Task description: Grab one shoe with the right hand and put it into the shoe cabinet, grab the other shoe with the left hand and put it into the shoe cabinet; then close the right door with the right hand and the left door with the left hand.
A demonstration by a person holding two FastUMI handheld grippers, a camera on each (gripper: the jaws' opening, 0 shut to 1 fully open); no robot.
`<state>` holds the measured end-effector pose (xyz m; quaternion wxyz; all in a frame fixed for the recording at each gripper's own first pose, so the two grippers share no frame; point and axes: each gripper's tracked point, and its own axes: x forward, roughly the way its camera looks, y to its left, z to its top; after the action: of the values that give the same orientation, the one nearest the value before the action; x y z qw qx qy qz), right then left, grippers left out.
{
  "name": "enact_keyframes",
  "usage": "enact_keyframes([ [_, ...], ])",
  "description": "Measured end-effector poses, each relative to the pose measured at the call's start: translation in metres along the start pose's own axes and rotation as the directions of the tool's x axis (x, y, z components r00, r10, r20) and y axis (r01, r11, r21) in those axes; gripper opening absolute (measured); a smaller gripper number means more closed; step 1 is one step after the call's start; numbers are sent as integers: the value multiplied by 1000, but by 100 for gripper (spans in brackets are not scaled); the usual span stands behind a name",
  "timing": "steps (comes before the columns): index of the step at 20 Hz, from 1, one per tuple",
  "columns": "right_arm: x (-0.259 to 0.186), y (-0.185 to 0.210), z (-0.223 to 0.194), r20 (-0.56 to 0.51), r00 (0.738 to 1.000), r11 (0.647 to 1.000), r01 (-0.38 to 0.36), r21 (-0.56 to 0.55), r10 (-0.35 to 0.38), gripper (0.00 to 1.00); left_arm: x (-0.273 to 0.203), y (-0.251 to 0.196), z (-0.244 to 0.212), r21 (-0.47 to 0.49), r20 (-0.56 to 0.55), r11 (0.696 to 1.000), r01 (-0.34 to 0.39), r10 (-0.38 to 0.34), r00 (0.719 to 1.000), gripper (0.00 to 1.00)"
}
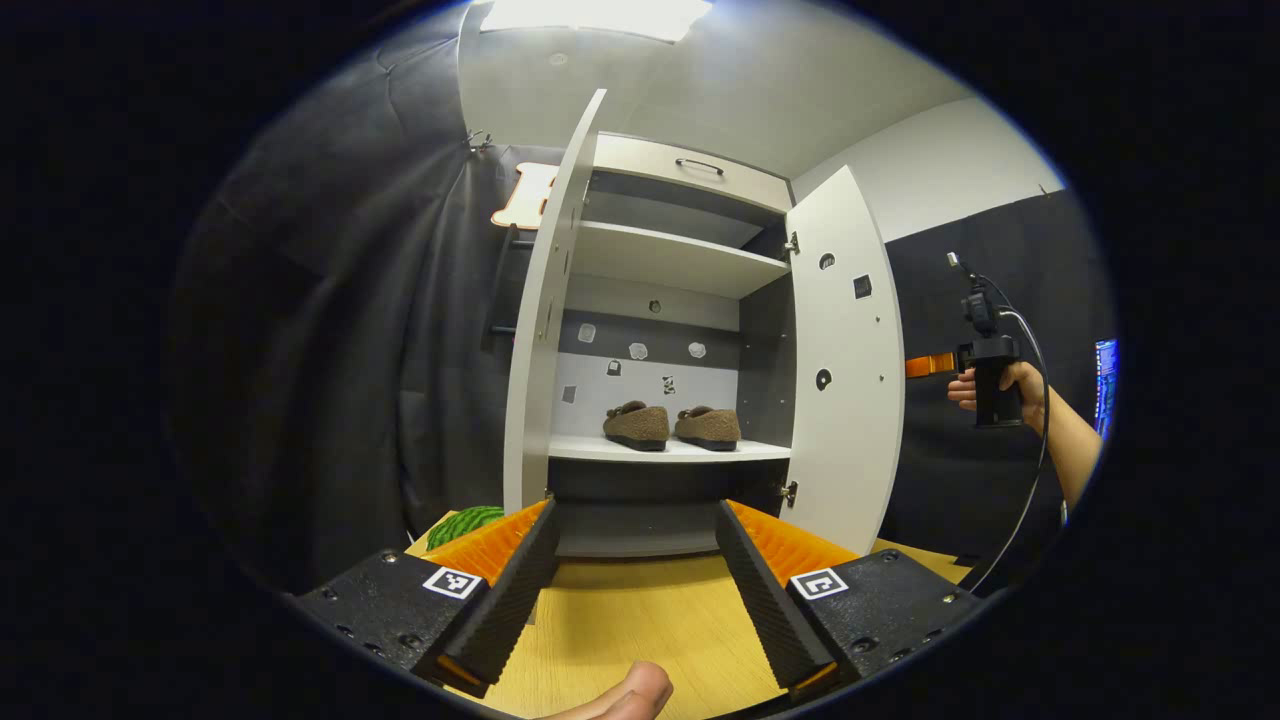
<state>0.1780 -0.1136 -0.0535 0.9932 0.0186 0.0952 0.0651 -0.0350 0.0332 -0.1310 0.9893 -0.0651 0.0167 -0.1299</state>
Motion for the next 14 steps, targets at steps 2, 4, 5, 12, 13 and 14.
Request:
enact_keyframes([
  [2,-2,11,1,5,1000,1000,0,-15,0,91,-1,-6,-2,-13,-3,1000,15,-15,1000,96],
  [4,-2,27,1,7,1000,1000,-25,-1,25,92,-2,-13,-6,-20,-15,999,31,-31,999,96],
  [5,-1,37,0,6,999,999,-42,10,42,92,-3,-14,-8,-17,-26,999,32,-33,999,96],
  [12,12,73,1,36,998,998,-57,32,56,92,-5,-17,-5,12,-32,1000,24,-23,999,97],
  [13,13,80,1,34,997,997,-64,34,63,89,-5,-17,-4,15,-28,1000,22,-21,999,96],
  [14,14,85,2,39,997,997,-69,28,68,92,-5,-18,-3,15,-24,1000,24,-23,999,96],
])
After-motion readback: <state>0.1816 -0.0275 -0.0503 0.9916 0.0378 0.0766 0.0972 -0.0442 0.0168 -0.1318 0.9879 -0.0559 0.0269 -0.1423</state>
